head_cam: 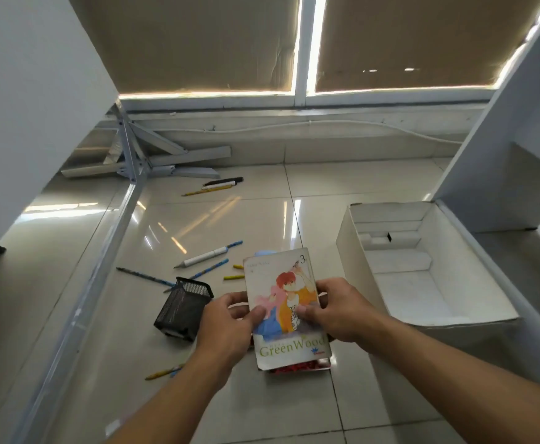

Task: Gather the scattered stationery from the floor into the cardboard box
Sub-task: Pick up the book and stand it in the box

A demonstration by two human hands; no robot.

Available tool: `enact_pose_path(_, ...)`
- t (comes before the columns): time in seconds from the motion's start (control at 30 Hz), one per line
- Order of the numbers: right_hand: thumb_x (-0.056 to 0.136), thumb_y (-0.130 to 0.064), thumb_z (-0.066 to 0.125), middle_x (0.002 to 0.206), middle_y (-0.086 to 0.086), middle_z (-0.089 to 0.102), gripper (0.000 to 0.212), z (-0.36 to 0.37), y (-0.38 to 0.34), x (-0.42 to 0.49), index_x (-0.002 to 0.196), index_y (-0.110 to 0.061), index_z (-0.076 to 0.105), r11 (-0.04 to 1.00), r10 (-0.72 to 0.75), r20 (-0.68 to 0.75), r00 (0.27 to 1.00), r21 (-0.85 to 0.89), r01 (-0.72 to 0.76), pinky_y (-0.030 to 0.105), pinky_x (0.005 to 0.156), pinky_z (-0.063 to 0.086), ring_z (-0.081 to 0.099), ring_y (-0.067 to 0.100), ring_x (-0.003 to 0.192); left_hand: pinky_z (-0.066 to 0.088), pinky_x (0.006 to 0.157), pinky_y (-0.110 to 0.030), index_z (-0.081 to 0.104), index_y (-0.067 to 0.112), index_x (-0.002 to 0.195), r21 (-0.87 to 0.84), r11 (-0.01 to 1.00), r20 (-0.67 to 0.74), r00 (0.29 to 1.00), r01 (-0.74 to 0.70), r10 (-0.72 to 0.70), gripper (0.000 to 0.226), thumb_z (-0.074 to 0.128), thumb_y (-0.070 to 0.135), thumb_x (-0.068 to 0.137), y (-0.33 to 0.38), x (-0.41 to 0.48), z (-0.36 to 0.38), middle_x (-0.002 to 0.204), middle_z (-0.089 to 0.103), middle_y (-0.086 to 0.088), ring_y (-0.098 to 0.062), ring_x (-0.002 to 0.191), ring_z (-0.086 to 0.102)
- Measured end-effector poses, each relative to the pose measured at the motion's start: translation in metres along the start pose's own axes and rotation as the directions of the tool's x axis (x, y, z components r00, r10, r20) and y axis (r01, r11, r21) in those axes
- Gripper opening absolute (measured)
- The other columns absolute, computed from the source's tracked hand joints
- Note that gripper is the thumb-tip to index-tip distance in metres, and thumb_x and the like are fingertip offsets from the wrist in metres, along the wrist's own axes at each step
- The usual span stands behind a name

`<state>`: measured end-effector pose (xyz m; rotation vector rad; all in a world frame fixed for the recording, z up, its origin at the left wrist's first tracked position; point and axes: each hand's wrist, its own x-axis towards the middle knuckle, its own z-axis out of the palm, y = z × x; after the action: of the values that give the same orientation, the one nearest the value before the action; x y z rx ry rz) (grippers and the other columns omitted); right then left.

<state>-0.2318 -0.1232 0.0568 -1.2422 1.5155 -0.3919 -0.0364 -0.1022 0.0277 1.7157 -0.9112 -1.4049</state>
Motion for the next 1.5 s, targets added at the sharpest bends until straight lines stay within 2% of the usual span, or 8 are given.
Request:
enact_pose_path(0.3,0.095,-0.022,0.07,0.103,0.0,0.075,0.014,-0.031,-0.016,-0.015,0.107,-0.02,0.063,0.996,-0.003,-0.075,0.997,0.092,0.01,0.039,0.075,0.064,0.074,0.02,0.09,0.06,0.059,-0.027,0.063,0.016,0.109,0.033,0.994,0.035,0.994,-0.108,0.107,0.023,0.074,0.009,0.09,0.049,-0.015,0.019,0.094,0.075,0.001,-0.01,0.078,0.075)
enact_pose_path(0.6,0.094,-0.022,0.072,0.106,-0.001,0.074,0.022,-0.025,-0.002,-0.064,0.113,-0.023,0.061,0.981,0.069,-0.075,0.995,0.185,-0.054,0.044,0.079,0.064,0.074,0.02,0.093,0.063,0.074,-0.037,0.06,0.025,0.113,0.081,0.996,-0.034,0.999,-0.028,0.031,0.025,0.069,0.011,0.095,0.045,-0.063,0.028,0.097,0.068,0.006,-0.015,0.09,0.07)
enact_pose_path(0.67,0.094,-0.017,0.072,0.108,0.001,0.074,0.029,-0.026,-0.006,-0.084,0.119,-0.024,0.058,0.971,0.075,-0.055,0.996,0.233,-0.06,0.045,0.077,0.065,0.075,0.021,0.093,0.063,0.081,-0.044,0.06,0.023,0.114,0.075,0.997,-0.038,0.999,-0.023,0.026,0.025,0.068,0.009,0.095,0.051,-0.08,0.025,0.093,0.065,0.008,-0.019,0.092,0.07)
enact_pose_path(0.77,0.096,-0.014,0.069,0.11,0.003,0.074,0.037,-0.032,-0.017,-0.101,0.126,-0.024,0.053,0.972,0.078,-0.056,0.995,0.226,-0.064,0.047,0.072,0.065,0.075,0.024,0.093,0.061,0.073,-0.037,0.06,0.022,0.114,0.096,0.995,-0.005,0.999,-0.034,0.035,0.025,0.068,0.009,0.095,0.064,-0.089,0.024,0.089,0.064,0.01,-0.014,0.088,0.068)
enact_pose_path(0.9,0.098,-0.013,0.066,0.109,0.003,0.072,0.033,-0.052,-0.038,-0.085,0.127,-0.021,0.054,0.978,0.098,-0.129,0.987,0.197,-0.071,0.037,0.057,0.063,0.074,0.022,0.091,0.062,0.081,-0.042,0.059,0.025,0.107,0.134,0.987,0.083,0.994,-0.086,0.075,0.022,0.07,0.011,0.094,0.089,-0.06,0.03,0.092,0.065,0.008,-0.01,0.087,0.066)
enact_pose_path(1.03,0.096,-0.011,0.069,0.111,0.004,0.073,0.032,-0.067,-0.044,-0.053,0.123,-0.022,0.056,0.974,0.153,-0.185,0.971,0.194,-0.117,0.051,0.073,0.064,0.073,0.028,0.097,0.062,0.084,-0.044,0.06,0.027,0.102,0.191,0.976,0.143,0.987,-0.102,0.076,0.02,0.074,0.016,0.092,0.098,-0.019,0.04,0.1,0.071,0.005,-0.014,0.092,0.07)
enact_pose_path(1.2,0.094,-0.01,0.07,0.113,0.002,0.072,0.036,-0.083,-0.055,-0.021,0.126,-0.021,0.057,0.971,0.195,-0.217,0.957,0.181,-0.157,0.05,0.083,0.063,0.071,0.025,0.103,0.063,0.083,-0.043,0.06,0.033,0.101,0.208,0.973,0.19,0.98,-0.104,0.064,0.023,0.075,0.019,0.091,0.114,0.012,0.048,0.099,0.072,0.008,-0.011,0.092,0.071)
enact_pose_path(1.5,0.091,-0.002,0.071,0.107,0.003,0.074,0.035,-0.179,-0.04,0.055,0.119,-0.022,0.062,0.998,-0.007,-0.382,0.924,0.061,0.033,0.052,0.08,0.063,0.072,0.025,0.099,0.064,0.077,-0.042,0.062,0.034,0.099,0.086,0.948,0.248,0.929,-0.305,0.276,0.023,0.078,0.022,0.088,0.15,0.076,0.127,0.099,0.075,0.003,-0.014,0.093,0.074)
